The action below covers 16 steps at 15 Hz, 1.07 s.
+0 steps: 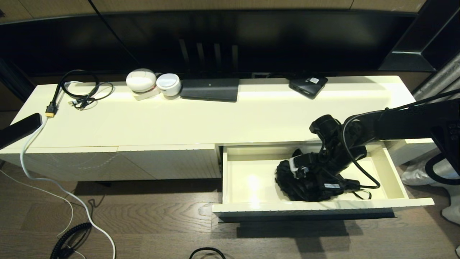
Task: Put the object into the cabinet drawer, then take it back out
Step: Take the umbrella out of the drawer and put it on the table
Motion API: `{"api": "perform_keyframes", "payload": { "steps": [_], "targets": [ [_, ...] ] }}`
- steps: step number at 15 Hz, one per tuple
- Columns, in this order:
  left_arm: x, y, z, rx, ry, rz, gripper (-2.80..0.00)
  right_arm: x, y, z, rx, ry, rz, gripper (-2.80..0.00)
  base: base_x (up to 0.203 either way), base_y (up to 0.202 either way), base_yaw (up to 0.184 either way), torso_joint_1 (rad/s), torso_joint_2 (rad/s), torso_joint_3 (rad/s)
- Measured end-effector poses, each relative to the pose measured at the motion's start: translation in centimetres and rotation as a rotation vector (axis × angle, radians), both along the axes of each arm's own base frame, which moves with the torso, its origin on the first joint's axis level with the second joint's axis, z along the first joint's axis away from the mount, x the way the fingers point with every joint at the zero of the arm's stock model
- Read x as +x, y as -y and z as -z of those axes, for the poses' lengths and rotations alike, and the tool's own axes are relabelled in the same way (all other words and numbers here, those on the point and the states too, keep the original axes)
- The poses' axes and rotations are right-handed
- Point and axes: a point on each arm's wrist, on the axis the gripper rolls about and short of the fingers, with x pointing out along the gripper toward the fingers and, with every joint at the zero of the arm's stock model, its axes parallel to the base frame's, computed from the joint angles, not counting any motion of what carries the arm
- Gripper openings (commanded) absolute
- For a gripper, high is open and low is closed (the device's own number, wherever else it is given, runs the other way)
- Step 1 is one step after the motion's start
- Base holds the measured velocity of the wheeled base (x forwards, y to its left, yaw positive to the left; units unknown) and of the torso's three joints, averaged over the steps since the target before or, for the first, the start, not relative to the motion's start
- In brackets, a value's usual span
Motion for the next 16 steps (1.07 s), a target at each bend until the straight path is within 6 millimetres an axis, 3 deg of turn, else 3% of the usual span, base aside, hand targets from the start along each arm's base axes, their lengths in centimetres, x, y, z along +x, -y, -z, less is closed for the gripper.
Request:
{"api": "perform_keyframes", "payload": {
  "steps": [4,5,16],
  "targets": [
    [0.00,0.00,0.00,0.000,0.000,0.000,-2.80,0.12,-0.23,0.04,0.001,0.002,-0.001,0.00,0.000,0.000,0.000,0.000,0.00,0.000],
    [0.00,0.00,0.00,0.000,0.000,0.000,-2.80,0.14,-0.25,0.04,0.002,0.002,-0.001,-2.80,0.000,0.000,0.000,0.000,0.00,0.000],
    [0.00,0.00,0.00,0.000,0.000,0.000,-2.80,0.02,-0.60,0.51,0.004,0.004,0.002,-2.80,0.000,0.000,0.000,0.000,0.00,0.000]
  ]
}}
